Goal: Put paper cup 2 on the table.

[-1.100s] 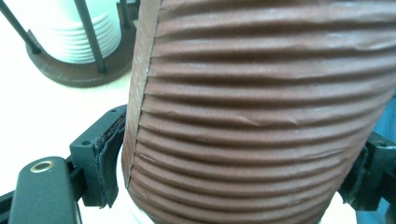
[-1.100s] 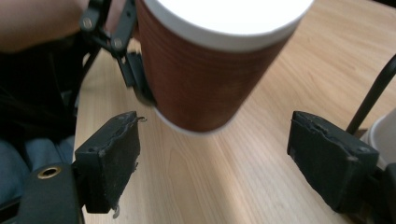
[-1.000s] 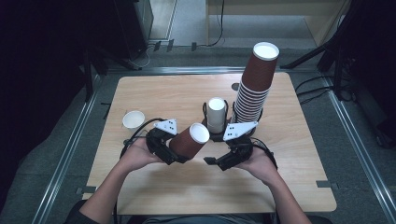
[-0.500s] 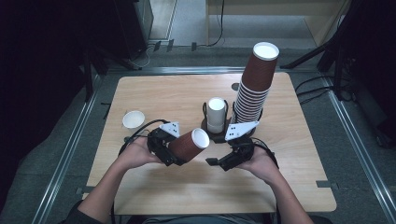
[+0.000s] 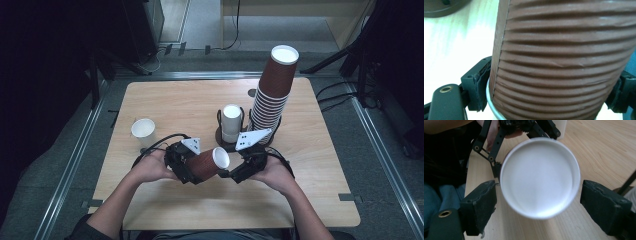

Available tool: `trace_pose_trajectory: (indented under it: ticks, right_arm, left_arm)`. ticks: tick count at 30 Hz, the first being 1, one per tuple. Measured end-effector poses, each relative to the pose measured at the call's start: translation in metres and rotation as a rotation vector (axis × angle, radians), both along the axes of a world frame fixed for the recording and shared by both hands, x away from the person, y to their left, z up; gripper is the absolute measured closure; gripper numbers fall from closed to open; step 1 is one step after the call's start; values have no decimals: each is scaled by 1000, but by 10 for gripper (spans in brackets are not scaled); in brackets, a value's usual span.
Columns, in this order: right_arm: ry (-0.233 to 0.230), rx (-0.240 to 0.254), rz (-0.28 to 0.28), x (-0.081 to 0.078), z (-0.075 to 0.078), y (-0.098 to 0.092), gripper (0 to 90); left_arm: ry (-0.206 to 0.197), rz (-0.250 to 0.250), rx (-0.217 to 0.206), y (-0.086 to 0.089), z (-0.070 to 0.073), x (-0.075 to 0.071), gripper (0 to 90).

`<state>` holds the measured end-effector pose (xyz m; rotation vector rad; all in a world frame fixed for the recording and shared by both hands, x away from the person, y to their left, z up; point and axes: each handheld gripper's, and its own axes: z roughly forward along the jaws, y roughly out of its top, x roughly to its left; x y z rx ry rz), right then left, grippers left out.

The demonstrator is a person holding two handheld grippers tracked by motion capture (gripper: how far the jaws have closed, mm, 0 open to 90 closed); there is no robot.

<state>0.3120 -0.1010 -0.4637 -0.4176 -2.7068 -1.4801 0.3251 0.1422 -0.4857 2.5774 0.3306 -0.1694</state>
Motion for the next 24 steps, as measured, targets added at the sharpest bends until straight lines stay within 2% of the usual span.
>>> trace_pose_trajectory:
  ticks: [2,5,7,13,15,18,22,23,24]
  right_arm:
    - [-1,-9,14,0,0,5,143]
    - [2,-30,31,-1,-1,11,147]
    - [-10,-50,46,-2,-2,13,218]
    - [14,-53,61,-3,0,13,237]
    - [11,-46,62,-3,1,13,236]
    - [14,-26,45,-1,4,9,236]
    - [9,-5,19,0,6,3,236]
    - [0,2,14,1,6,1,236]
    - [1,7,5,1,7,0,236]
  left_arm:
    - [21,-9,4,-3,-1,-1,123]
    - [27,-22,9,-5,-2,-2,120]
    - [36,-21,9,-5,-3,-2,114]
    - [23,-22,3,-4,-2,-5,86]
    - [19,-14,-19,-3,-1,-4,67]
    - [14,24,-64,-1,3,-3,4]
    - [-23,54,-105,3,8,-2,0]
    - [-23,54,-105,3,8,-2,0]
    - [-17,68,-132,6,10,0,0]
